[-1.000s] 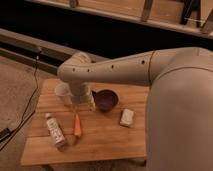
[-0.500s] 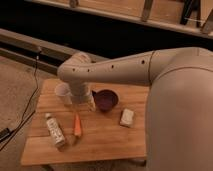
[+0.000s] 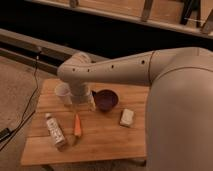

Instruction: Pick up the ceramic cup

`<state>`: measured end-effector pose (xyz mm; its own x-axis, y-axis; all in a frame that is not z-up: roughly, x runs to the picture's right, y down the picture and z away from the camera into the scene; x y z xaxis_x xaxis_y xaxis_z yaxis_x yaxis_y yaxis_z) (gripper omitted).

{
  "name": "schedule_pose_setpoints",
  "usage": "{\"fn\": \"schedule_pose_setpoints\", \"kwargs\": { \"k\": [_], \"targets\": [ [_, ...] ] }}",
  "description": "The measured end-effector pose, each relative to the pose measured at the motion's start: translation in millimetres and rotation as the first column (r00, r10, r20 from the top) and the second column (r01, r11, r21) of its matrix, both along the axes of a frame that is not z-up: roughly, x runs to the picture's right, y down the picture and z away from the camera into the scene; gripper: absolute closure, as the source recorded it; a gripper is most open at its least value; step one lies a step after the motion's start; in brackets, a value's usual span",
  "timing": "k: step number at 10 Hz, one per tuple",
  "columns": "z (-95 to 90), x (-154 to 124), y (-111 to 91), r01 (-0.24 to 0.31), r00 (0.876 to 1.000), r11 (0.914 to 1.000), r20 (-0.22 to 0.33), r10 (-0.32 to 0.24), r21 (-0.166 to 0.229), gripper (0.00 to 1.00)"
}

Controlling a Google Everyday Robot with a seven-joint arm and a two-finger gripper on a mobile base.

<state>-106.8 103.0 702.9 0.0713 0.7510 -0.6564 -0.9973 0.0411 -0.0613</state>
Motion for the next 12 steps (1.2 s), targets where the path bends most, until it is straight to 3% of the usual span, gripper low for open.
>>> {"fn": "schedule_pose_setpoints", "kwargs": {
  "k": [4, 9, 10, 12],
  "targets": [
    [10.5, -4, -5, 0.019, 1.0, 0.9998, 0.025, -0.019, -0.001, 0.35],
    [59.2, -25, -25, 0.077, 0.993, 0.9971, 0.093, -0.077, 0.003, 0.35],
    [72.3, -38, -36, 0.084, 0.989, 0.9964, 0.125, -0.084, 0.012, 0.35],
    [80.7, -53, -56, 0.078, 0.982, 0.9964, 0.168, -0.083, 0.032, 0.35]
  ]
}}
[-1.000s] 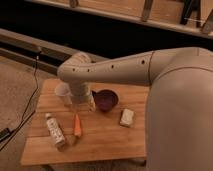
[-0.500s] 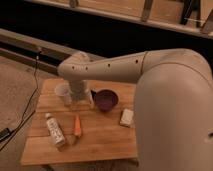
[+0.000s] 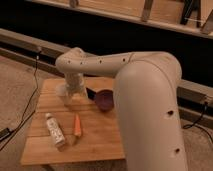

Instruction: Pick up the ceramic cup

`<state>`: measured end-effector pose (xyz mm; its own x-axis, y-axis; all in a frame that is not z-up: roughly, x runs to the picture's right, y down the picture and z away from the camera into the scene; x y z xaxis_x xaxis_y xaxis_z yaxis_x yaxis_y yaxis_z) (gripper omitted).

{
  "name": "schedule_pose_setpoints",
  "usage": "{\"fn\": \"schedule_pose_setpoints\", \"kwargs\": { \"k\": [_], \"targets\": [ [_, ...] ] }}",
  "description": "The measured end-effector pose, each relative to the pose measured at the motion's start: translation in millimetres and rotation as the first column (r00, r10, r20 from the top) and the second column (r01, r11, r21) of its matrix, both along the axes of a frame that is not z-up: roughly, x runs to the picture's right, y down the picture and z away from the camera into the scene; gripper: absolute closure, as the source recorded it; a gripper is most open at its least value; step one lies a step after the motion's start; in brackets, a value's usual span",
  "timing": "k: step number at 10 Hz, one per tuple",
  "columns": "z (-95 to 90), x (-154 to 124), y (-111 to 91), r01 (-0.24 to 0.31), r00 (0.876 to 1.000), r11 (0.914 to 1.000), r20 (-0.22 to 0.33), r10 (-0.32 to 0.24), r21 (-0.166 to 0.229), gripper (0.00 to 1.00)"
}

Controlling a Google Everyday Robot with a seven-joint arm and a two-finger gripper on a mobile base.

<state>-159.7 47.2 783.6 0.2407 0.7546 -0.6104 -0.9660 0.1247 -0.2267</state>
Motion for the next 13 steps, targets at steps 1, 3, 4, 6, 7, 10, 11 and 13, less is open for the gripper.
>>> {"fn": "schedule_pose_setpoints", "kwargs": {
  "k": [1, 3, 4, 6, 7, 10, 11, 13],
  "targets": [
    [4.5, -9, -14, -0.008, 1.0, 0.9998, 0.03, 0.008, 0.015, 0.35],
    [12.1, -21, -28, -0.006, 0.998, 0.9995, 0.063, 0.004, 0.03, 0.35],
    [17.5, -25, -33, -0.003, 0.997, 0.9995, 0.072, 0.0, 0.033, 0.35],
    [33.3, -32, -36, 0.01, 0.997, 0.9996, 0.079, -0.012, 0.028, 0.35],
    [41.0, -35, -36, 0.018, 0.997, 0.9996, 0.08, -0.02, 0.024, 0.35],
    [67.3, -49, -31, 0.048, 0.996, 0.9988, 0.075, -0.049, 0.014, 0.35],
    [79.2, -52, -30, 0.055, 0.996, 0.9985, 0.071, -0.055, 0.008, 0.35],
    [92.0, -55, -26, 0.066, 0.995, 0.9978, 0.069, -0.066, 0.004, 0.35]
  ]
}}
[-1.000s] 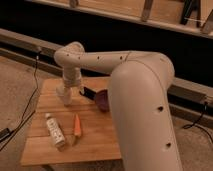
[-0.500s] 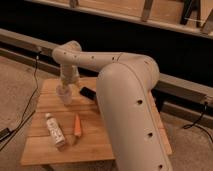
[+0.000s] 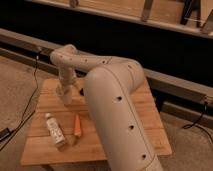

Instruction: Pick up the ceramic cup

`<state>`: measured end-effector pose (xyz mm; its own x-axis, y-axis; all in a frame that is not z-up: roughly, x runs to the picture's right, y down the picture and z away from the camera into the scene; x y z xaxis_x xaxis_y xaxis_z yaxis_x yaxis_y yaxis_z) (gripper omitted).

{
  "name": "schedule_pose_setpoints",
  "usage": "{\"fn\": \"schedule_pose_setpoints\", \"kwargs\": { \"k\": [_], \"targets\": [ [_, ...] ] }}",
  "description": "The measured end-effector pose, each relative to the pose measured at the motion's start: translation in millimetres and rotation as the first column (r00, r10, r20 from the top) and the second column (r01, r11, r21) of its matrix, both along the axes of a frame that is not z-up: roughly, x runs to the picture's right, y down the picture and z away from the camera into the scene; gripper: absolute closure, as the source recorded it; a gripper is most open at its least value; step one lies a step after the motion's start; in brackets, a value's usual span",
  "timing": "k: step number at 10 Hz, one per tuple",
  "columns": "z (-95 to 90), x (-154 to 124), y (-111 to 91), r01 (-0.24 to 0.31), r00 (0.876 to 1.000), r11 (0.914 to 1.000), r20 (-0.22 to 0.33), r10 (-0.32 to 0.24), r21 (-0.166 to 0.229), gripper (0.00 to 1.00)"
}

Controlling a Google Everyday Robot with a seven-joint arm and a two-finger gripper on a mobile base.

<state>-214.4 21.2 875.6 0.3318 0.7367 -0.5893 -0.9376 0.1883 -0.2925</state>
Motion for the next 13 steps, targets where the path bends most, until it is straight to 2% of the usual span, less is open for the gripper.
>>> {"fn": "schedule_pose_setpoints", "kwargs": {
  "k": [1, 3, 4, 5, 7, 10, 13],
  "targets": [
    [4.4, 0, 2, 0.006, 1.0, 1.0, 0.0, -0.006, -0.002, 0.37],
    [14.6, -2, 6, 0.032, 0.999, 0.9995, 0.005, -0.032, 0.0, 0.62],
    [15.6, -3, 7, 0.035, 0.999, 0.9994, 0.009, -0.035, -0.001, 0.68],
    [14.5, -6, 6, 0.034, 0.999, 0.9994, 0.026, -0.034, -0.003, 0.82],
    [7.5, -12, 2, 0.027, 0.999, 0.9996, 0.046, -0.027, -0.009, 0.98],
    [-4.5, -13, -4, -0.006, 0.999, 0.9992, 0.043, 0.008, -0.04, 1.0],
    [-25.0, -13, -21, -0.065, 0.996, 0.9961, 0.055, 0.068, -0.061, 1.0]
  ]
}}
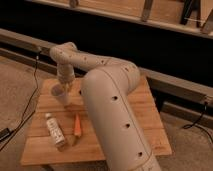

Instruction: Pick up the ceramic cup

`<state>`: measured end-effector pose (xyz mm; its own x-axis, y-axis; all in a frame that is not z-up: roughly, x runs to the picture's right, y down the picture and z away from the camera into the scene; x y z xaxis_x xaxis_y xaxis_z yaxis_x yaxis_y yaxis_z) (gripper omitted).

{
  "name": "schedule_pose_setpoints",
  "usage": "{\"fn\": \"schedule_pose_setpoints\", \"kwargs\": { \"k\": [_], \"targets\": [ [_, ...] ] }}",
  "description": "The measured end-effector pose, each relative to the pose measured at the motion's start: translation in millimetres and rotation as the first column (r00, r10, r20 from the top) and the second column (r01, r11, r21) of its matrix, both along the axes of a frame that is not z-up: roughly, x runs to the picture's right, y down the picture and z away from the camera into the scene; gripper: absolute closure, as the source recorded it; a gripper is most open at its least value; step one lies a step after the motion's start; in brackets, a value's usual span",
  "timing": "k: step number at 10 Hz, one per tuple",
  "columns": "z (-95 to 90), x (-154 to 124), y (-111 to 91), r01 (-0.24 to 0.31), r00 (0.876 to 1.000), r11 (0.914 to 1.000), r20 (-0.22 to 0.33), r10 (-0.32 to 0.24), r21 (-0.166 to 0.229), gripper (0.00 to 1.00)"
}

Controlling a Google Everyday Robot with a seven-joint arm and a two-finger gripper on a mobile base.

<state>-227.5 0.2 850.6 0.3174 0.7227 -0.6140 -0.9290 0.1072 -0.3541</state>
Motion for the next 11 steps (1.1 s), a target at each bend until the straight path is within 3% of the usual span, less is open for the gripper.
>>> {"fn": "schedule_pose_setpoints", "kwargs": {
  "k": [4, 6, 8, 11],
  "targets": [
    [-25.3, 4, -26, -0.078, 0.996, 0.9969, 0.046, 0.077, 0.011, 1.0],
    [-45.4, 22, -52, -0.191, 0.975, 0.9813, 0.119, 0.186, 0.027, 1.0],
    [-54.2, 34, -58, -0.237, 0.96, 0.9711, 0.159, 0.229, 0.03, 1.0],
    [-56.7, 49, -53, -0.248, 0.955, 0.9683, 0.175, 0.239, 0.033, 1.0]
  ]
}}
